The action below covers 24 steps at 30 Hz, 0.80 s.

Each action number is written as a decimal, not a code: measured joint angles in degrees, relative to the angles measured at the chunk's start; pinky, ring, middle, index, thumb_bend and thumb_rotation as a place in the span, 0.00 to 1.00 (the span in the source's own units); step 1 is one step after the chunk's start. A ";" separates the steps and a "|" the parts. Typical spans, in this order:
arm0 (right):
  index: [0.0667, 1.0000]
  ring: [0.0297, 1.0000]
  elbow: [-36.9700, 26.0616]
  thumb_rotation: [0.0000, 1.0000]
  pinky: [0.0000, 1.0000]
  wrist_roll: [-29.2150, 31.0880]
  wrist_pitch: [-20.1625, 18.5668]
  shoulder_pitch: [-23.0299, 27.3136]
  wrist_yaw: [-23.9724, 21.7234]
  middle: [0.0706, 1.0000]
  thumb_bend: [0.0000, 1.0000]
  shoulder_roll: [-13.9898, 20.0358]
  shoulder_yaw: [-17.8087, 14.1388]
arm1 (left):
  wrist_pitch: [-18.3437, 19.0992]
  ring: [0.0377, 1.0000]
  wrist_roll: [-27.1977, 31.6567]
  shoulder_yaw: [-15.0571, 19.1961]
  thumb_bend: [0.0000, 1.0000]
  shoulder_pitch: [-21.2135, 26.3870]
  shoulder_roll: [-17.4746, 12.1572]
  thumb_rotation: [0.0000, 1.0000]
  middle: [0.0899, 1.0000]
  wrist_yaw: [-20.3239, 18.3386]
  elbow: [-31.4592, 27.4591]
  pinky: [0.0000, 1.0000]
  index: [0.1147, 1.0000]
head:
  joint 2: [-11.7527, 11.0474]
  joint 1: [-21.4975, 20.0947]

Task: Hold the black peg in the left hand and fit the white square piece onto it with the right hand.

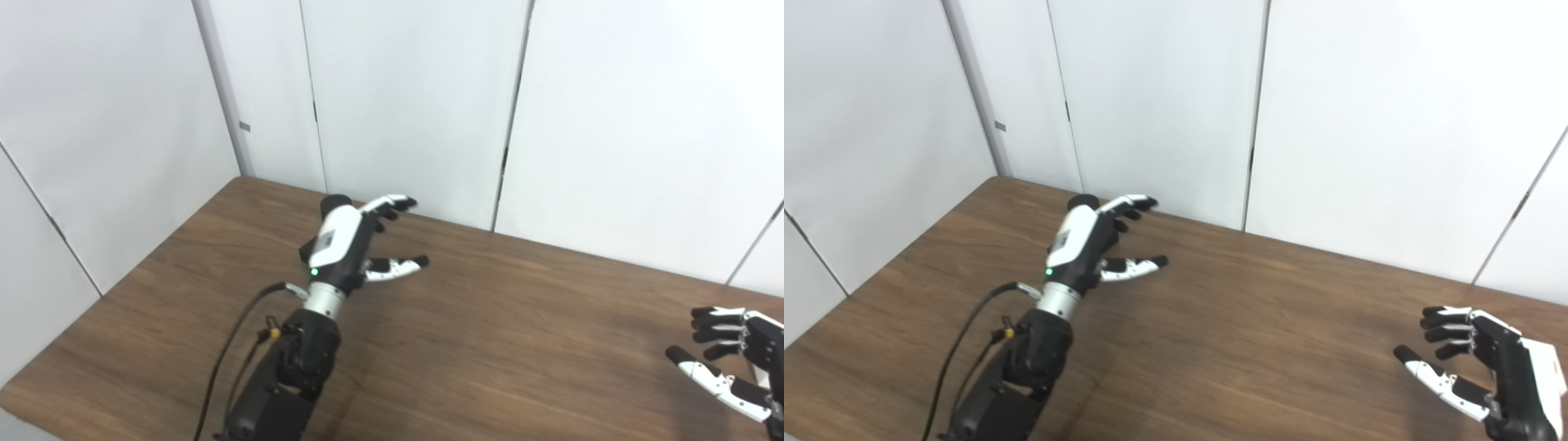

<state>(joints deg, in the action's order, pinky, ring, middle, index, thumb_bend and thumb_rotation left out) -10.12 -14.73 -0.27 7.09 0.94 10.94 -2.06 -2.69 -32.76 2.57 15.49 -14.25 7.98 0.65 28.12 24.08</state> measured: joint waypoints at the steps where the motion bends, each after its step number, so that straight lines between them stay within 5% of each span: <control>1: 0.46 0.52 -0.01 0.11 0.41 0.00 0.00 0.00 -0.01 0.61 0.50 0.01 0.00 | 0.31 0.69 0.61 0.55 0.81 0.30 -0.44 0.17 0.74 -0.12 -0.01 0.61 0.76 | -0.09 0.00; 5: 0.46 0.52 -0.01 0.11 0.41 0.01 0.00 0.08 -0.10 0.61 0.50 -0.01 0.08 | 2.48 0.72 0.55 0.92 0.82 1.50 -2.30 0.23 0.74 -0.43 -1.03 0.65 0.77 | -0.18 0.00; 15: 0.46 0.51 -1.40 0.11 0.41 -0.06 -1.26 0.14 -0.53 0.60 0.50 -0.04 0.09 | 2.15 0.66 -0.36 1.37 0.82 1.88 -5.30 0.18 0.79 0.42 -0.90 0.60 0.78 | -0.70 0.70; 20: 0.45 0.51 -1.40 0.11 0.40 0.01 -1.25 0.34 -0.60 0.61 0.50 -0.03 0.09 | 4.96 0.89 -4.53 0.79 0.85 1.99 -7.51 0.27 0.88 0.26 -0.78 0.77 0.81 | -0.71 0.00; 24: 0.45 0.50 -1.58 0.11 0.40 0.01 -1.37 0.53 -0.67 0.60 0.50 -0.06 0.12 | 6.29 0.90 -5.70 0.63 0.89 2.79 -8.42 0.30 0.93 0.56 1.03 0.74 0.86 | -0.53 -0.62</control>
<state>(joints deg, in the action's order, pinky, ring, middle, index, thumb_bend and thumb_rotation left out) -11.70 -14.71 -1.64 7.62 0.26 10.88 -1.93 3.60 -38.46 3.21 18.28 -22.67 8.54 1.67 27.60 23.47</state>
